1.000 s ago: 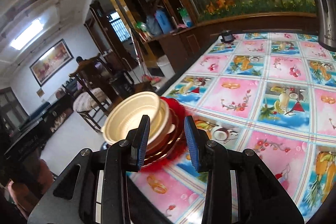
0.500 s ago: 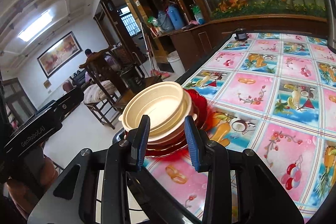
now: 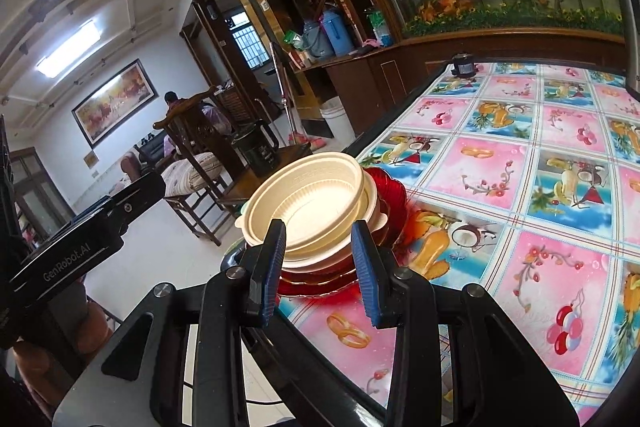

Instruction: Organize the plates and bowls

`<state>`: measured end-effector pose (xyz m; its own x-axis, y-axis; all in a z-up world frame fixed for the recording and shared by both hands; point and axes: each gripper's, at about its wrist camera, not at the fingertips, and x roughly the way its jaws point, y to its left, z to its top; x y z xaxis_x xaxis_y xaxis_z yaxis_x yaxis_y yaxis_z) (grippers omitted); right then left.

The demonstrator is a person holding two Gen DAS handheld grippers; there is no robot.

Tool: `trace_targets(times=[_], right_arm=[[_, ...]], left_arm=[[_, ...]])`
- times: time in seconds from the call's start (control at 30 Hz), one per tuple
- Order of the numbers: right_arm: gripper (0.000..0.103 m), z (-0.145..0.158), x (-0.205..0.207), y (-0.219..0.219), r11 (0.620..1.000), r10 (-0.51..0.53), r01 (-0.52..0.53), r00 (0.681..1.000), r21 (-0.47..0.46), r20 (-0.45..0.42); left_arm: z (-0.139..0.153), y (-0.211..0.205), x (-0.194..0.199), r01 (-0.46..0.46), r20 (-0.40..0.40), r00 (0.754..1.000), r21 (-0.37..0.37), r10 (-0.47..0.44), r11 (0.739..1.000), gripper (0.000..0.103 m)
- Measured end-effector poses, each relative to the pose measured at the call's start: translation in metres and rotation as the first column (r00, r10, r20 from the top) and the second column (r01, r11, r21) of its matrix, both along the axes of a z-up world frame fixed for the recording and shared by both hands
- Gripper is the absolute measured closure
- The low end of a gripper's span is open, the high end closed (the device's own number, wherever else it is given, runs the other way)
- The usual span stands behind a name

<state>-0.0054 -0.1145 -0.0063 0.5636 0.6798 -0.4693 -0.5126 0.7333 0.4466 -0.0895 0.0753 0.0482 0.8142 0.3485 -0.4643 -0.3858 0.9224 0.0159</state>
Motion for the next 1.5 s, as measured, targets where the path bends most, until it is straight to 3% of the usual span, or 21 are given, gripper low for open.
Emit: trace_targets(times=[0.47, 1.5], right_arm=[[0.069, -0.008, 0.001, 0.001, 1.000, 0.008, -0.008, 0.999, 0.019, -0.033], [0.069, 0.005, 0.005, 0.014, 0.999, 0.040, -0.040, 0.999, -0.016, 0.001]], left_arm=[[-0.007, -0.007, 0.003, 0.019, -0.033, 0.999, 0.006, -0.018, 1.000, 0.000], [-0.017, 0.001, 0.011, 0.052, -0.106, 0.993, -0.022, -0.054, 0.998, 0.000]])
